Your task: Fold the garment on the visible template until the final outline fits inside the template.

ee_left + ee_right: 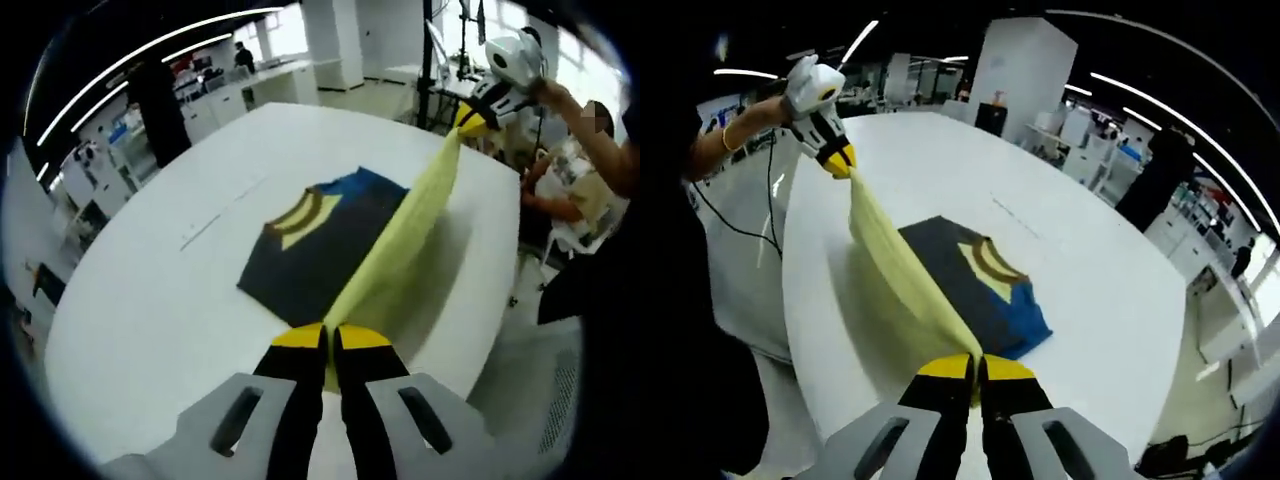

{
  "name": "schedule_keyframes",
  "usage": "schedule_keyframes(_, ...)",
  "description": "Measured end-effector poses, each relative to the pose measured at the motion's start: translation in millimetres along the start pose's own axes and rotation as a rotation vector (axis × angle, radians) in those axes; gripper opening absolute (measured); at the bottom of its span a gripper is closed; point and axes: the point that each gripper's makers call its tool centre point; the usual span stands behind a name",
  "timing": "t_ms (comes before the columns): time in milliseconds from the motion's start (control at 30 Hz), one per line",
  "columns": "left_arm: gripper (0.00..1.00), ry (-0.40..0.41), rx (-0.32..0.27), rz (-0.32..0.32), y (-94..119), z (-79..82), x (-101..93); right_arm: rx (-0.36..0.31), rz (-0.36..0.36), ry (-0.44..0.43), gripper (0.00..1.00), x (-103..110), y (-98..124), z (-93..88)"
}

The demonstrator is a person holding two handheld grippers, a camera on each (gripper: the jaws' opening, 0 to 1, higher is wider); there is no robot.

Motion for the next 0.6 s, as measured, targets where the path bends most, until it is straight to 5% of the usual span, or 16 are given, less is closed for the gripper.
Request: schedule_keyframes(600, 0.0, 0.013, -0.116, 0.146, -19.8, 41.2, 63.4, -0.073, -0.18, 0.088, 0.0, -58.0, -34.5, 44.5)
Point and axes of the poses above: the point that each gripper's makers call its tool centre point, and the gripper's own axes: y roughly backward along the fingers, x roughly to its left, z roughly out of its top, and after that the axes turned 9 degrees about -y, right-handed
